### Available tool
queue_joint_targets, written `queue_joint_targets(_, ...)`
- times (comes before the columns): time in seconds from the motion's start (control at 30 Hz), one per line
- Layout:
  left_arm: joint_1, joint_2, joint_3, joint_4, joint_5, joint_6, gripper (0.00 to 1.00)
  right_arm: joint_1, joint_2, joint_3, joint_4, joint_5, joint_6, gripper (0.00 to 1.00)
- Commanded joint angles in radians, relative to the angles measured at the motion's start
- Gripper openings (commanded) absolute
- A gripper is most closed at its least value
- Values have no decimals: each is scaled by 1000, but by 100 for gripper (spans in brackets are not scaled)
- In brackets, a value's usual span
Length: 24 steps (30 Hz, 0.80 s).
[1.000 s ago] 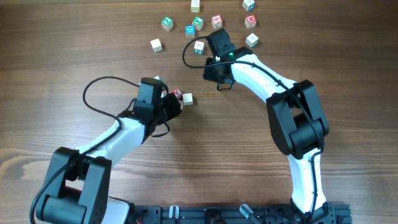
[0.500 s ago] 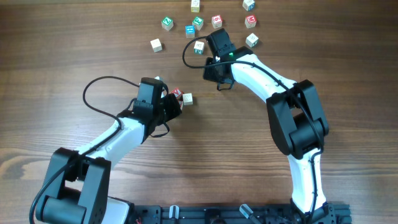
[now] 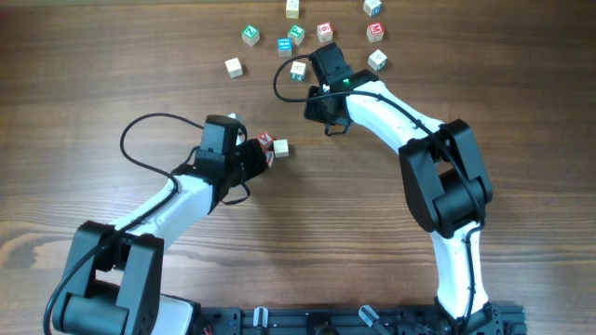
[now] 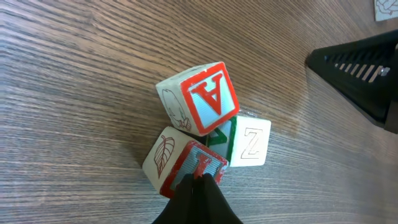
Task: Form a circle
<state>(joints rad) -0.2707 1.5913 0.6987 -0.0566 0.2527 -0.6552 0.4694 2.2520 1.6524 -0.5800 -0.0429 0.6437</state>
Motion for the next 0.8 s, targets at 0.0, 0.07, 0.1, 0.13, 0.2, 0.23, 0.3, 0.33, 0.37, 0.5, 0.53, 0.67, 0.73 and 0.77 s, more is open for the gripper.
queue_joint_targets(0.0,9,15,-20,-11,0,24,4,-3,15,16,-1,26,12,5)
queue_joint_targets(0.07,9,13,-20,-11,10,23,4,-3,15,16,-1,29,13,5)
queue_joint_targets(0.1,9,10,-20,-10,18,23,4,-3,15,16,-1,28,13,4)
queue_joint_targets(0.13,9,6,-20,-8,21,24,4,-3,15,16,-1,28,13,5)
queue_joint_targets(0.2,9,-5,-20,-6,20,24,4,-3,15,16,-1,28,13,5)
queue_joint_targets(0.23,9,-11,-20,-4,20,24,4,-3,15,16,-1,29,13,4)
queue_joint_targets(0.3,9,-21,-20,0,24,37,4,-3,15,16,-1,28,13,5)
queue_joint_targets(0.33,9,-23,-20,6,38,60,4,-3,15,16,-1,28,13,4)
queue_joint_targets(0.37,9,-27,-20,16,57,76,4,-3,15,16,-1,28,13,5)
queue_joint_targets(0.5,9,-41,-20,47,89,76,4,-3,15,16,2,29,13,5)
queue_joint_targets(0.53,9,-46,-20,50,95,76,4,-3,15,16,2,29,13,5)
queue_joint_targets(0.67,9,-84,-20,49,98,76,4,-3,15,16,2,29,13,5)
queue_joint_targets(0.73,9,-104,-20,49,79,75,4,-3,15,16,2,29,13,5)
queue_joint_targets(0.77,9,-107,-20,48,58,74,4,-3,15,16,2,29,13,5)
